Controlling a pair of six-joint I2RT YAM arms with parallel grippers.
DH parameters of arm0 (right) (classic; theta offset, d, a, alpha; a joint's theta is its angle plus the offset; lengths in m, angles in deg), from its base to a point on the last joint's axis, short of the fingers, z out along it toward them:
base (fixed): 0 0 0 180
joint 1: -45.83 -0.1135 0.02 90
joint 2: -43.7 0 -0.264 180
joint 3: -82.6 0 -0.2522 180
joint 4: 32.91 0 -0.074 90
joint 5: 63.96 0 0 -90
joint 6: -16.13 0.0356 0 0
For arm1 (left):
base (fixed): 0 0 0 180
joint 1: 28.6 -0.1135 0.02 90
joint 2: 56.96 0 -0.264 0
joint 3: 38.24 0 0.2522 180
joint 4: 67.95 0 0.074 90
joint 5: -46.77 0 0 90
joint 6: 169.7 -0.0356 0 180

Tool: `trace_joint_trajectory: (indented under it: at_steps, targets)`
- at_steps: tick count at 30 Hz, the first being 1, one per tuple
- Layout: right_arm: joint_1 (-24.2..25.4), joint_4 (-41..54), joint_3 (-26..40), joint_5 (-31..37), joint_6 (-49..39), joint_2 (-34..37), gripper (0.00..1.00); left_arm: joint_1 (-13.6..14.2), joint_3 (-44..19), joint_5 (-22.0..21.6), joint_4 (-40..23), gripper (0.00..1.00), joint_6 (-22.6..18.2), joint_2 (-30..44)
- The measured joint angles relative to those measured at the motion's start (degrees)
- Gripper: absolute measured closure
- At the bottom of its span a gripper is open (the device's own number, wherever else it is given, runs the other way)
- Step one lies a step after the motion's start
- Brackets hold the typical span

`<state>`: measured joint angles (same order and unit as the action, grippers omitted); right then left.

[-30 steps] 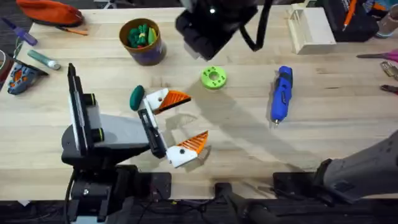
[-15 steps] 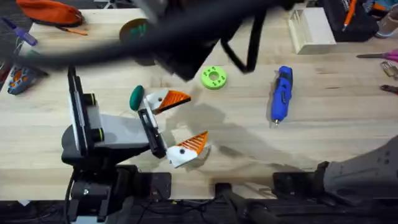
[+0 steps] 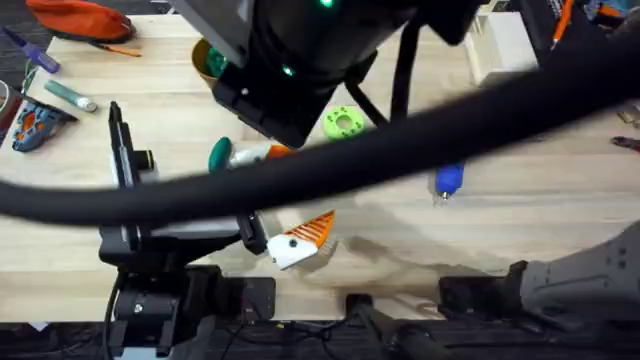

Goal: Pick up the gripper from the table and insert it into the empty holder that is missing its gripper. Then pick up a screw, insert it into the mounting hole, and use the screwdriver to tighten it. Finally, clean up the table by picking up the vegetable and placing it into the bucket.

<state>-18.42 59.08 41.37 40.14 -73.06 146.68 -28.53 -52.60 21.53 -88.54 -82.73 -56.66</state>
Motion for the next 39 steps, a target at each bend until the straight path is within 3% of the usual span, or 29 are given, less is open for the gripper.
trace_joint_trajectory:
  at_steps: [15, 39]
  targets:
    - [-2.1, -0.5, 0.1, -6.9, -4.3, 5.0, 0.995, 0.0, 0.0, 0.0, 0.0, 0.016, 0.0, 0.0]
    - [-0.3, -1.5, 0.1, -7.4, -6.5, 8.0, 0.995, 0.0, 0.0, 0.0, 0.0, 0.015, 0.0, 0.0]
